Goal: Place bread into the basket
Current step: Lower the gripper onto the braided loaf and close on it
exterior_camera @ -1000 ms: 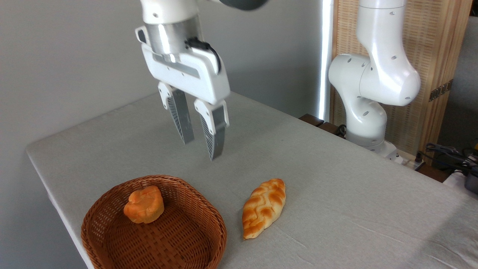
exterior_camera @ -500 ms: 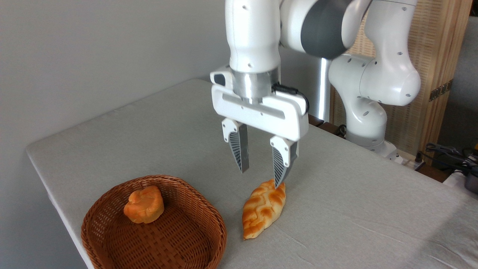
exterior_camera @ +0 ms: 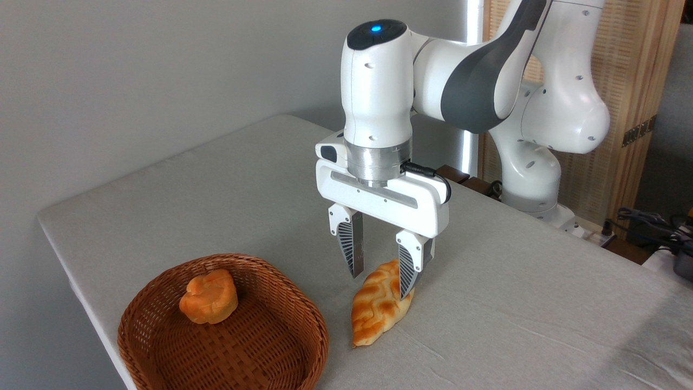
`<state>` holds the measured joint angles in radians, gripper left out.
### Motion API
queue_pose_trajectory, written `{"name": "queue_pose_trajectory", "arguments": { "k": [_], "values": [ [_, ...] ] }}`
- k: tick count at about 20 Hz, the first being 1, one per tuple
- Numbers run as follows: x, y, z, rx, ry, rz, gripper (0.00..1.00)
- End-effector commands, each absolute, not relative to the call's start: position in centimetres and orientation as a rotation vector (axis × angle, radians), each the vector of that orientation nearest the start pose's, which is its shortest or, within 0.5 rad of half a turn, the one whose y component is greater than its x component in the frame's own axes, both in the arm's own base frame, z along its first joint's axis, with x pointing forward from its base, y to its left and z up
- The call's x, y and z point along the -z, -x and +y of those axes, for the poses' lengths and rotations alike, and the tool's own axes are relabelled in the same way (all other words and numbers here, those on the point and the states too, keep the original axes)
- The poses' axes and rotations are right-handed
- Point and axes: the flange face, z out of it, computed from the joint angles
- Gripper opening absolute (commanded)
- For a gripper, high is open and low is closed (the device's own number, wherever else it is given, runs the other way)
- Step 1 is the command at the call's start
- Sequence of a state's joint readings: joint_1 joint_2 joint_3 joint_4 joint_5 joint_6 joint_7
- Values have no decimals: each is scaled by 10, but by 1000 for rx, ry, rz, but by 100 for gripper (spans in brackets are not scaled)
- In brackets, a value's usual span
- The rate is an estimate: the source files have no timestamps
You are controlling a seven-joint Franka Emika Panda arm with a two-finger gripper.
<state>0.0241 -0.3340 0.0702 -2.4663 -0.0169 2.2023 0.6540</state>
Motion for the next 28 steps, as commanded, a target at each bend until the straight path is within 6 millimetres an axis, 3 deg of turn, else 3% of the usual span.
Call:
{"name": "queue_pose_trajectory", "arguments": {
  "k": [1, 3, 8, 11, 14, 28],
  "values": [
    [-414, -439, 40, 140, 3030, 845, 100],
    [-407, -438, 37, 139, 3024, 860, 96],
    [-401, -435, 42, 116, 3008, 928, 69],
    [-399, -434, 46, 108, 3011, 938, 25],
    [-397, -433, 47, 84, 2993, 1015, 3],
    [-406, -436, 47, 74, 2993, 1028, 0]
  ]
}}
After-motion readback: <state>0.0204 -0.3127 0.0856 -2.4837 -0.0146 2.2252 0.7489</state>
